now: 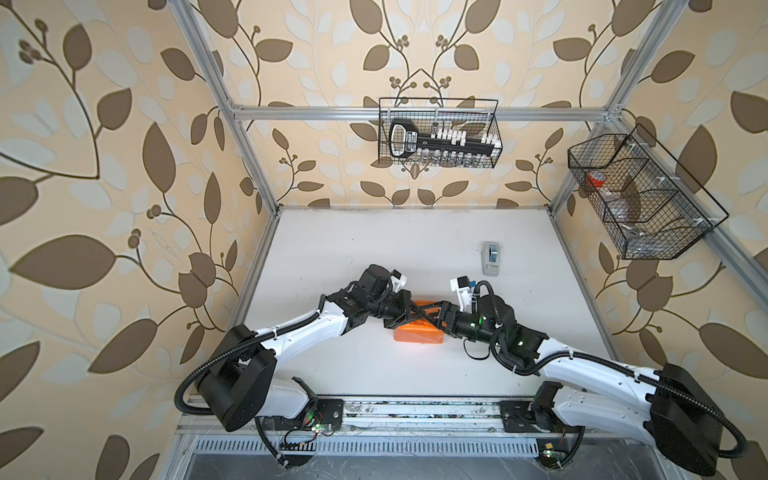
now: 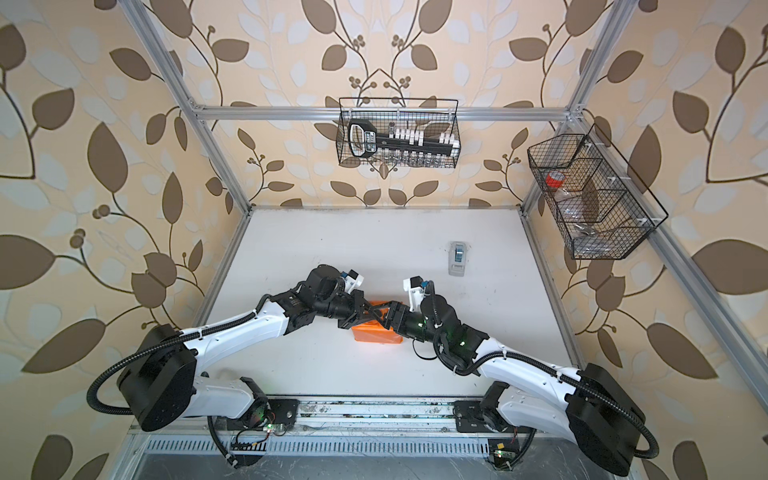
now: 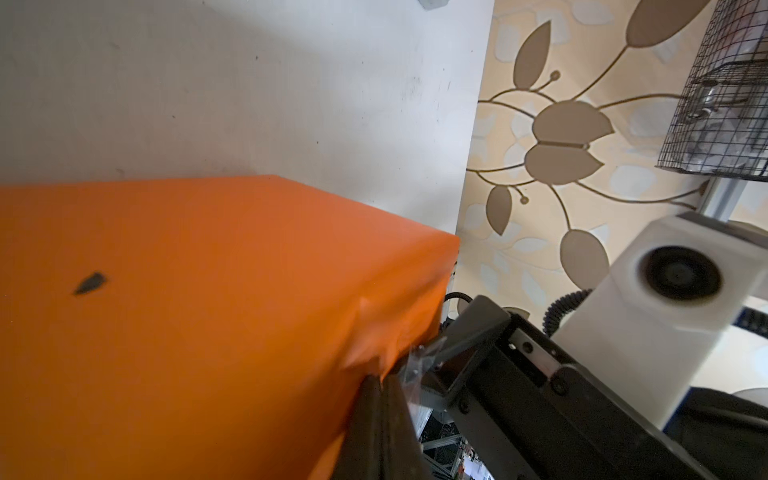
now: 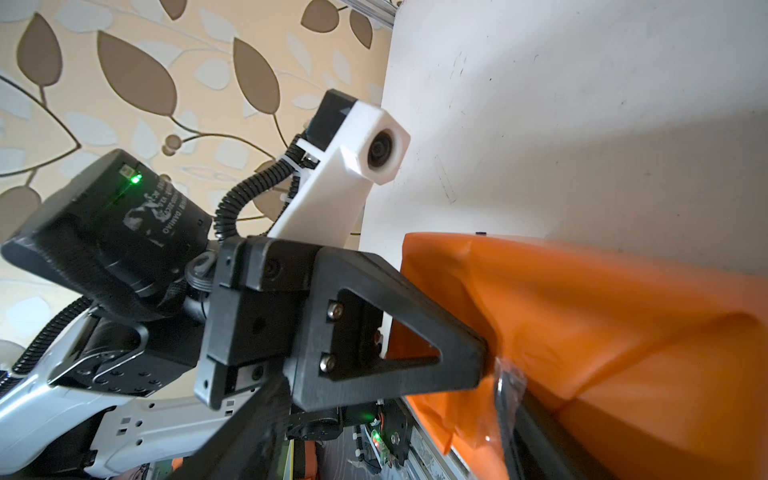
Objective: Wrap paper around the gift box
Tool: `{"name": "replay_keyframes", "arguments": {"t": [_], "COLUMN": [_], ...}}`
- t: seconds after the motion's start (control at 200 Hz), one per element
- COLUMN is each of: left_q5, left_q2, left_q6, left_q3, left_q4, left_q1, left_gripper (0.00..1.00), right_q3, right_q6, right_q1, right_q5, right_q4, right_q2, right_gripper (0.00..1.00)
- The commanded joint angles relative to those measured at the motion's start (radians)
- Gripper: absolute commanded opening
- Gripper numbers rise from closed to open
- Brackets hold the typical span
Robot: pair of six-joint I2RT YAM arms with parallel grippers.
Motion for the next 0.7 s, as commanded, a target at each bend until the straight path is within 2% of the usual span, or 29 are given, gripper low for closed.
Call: {"name": "replay_keyframes", "arguments": {"t": [0.0,0.4,0.475,0.615,0.695], "left_q5": [0.004,-0.046,-0.049,-0.049,-0.049], "left_q2": [0.021,0.010,0.009,0.012,0.014], "left_q6": [0.007,-0.018,-0.020,-0.025,-0.025], "left_q3": [-0.035,-0.101,-0.111,-0.121,-0.125], "left_q4": [-0.007,0.048,0.059,0.080,0.086], "left_q1": [-0.005,-0.005,-0.006,-0.006,-0.006], "left_gripper": [0.00,0.00,0.00,0.00,0.00], "right_q3": [-0.015,0.039,0.054,0.038,0.040], "right_q6": [0.030,0.150,0.157,0.247,0.285], "right_q1": [-0.005,0.000,-0.002,-0.016,-0.027], "right_q5": [-0.043,-0.161,-0.172,-0.215,-0.222], "right_q4": [-0.171,-0.180,-0.191,-0.112,-0.132], "right_q2": [0.003,0.012,0.025,0.060,0.071], "right_gripper": [0.78,0.79,0.81,0.83,0.83]}}
